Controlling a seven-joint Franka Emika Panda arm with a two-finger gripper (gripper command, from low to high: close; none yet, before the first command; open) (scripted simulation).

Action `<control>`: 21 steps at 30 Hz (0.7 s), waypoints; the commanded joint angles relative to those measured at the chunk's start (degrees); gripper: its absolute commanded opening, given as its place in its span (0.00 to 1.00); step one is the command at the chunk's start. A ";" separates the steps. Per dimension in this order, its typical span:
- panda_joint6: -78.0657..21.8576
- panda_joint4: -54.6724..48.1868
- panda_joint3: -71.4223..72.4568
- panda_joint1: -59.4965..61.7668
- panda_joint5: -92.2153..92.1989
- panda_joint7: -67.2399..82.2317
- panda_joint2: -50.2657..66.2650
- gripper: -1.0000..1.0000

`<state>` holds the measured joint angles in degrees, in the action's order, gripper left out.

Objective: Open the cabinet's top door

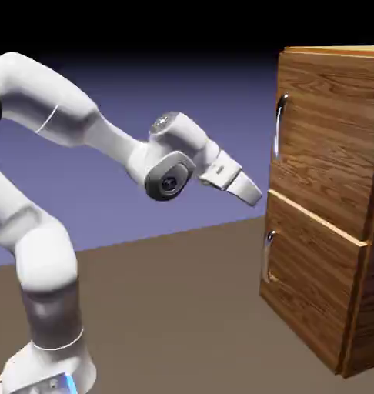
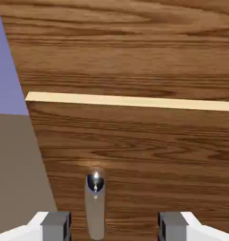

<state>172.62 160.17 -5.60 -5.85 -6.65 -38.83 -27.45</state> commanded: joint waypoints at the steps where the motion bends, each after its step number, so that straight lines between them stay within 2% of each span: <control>1: -0.51 -0.31 -2.08 -1.92 -2.47 1.35 1.93 0.50; 21: -10.77 -6.43 -43.62 -40.22 -51.77 28.26 40.52 0.50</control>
<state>161.86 153.74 -49.22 -46.07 -58.42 -10.57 13.07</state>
